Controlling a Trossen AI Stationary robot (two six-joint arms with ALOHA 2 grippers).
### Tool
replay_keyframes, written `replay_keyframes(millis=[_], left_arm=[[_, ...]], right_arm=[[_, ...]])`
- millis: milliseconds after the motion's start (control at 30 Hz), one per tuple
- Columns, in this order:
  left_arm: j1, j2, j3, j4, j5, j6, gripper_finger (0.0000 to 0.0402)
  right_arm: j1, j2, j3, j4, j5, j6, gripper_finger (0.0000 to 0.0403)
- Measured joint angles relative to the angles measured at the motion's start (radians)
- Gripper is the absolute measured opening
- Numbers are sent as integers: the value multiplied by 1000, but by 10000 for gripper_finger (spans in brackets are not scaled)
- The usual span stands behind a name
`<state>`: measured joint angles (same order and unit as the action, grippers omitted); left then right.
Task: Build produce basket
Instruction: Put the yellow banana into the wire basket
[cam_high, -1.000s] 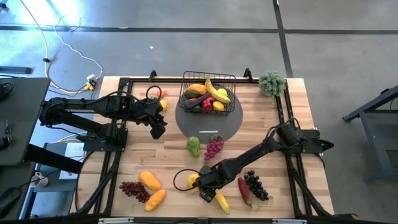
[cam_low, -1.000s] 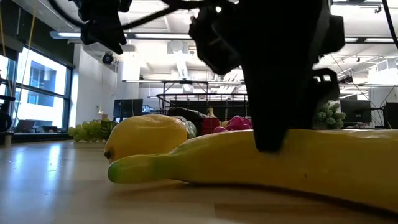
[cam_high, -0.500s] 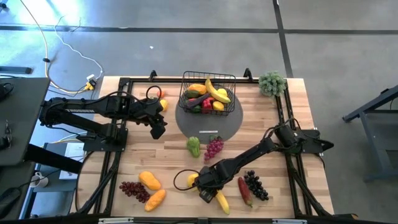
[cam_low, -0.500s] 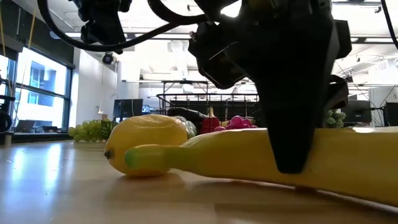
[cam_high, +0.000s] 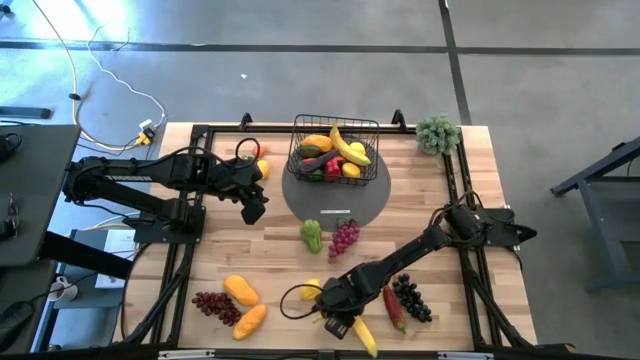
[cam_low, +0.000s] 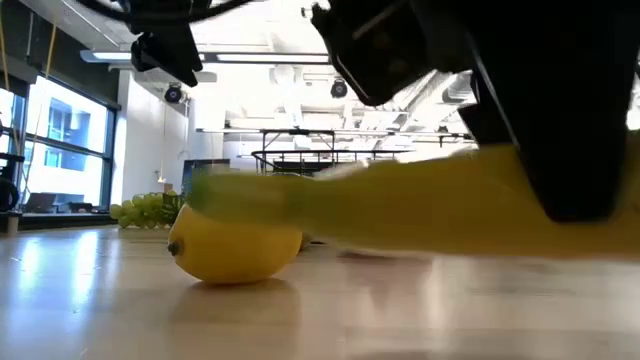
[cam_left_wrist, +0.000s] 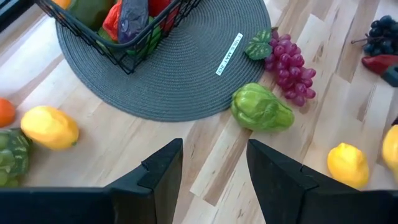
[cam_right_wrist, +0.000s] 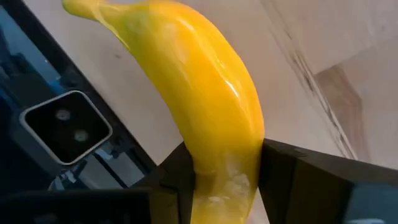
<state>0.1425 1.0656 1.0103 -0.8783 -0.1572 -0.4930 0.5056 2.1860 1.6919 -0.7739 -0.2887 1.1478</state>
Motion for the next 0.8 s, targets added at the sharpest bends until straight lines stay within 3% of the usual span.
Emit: replay_keyframes(millis=[233,433,800], left_arm=[[0,0,0,0,0,26,168],[0,0,0,0,-21,85,168],[1,0,0,0,-186,174,168]], right_arm=[[-1,0,75,-65,92,0,105],[-14,0,151,-155,233,-33,105],[-108,-2,267,-375,428,-186,105]])
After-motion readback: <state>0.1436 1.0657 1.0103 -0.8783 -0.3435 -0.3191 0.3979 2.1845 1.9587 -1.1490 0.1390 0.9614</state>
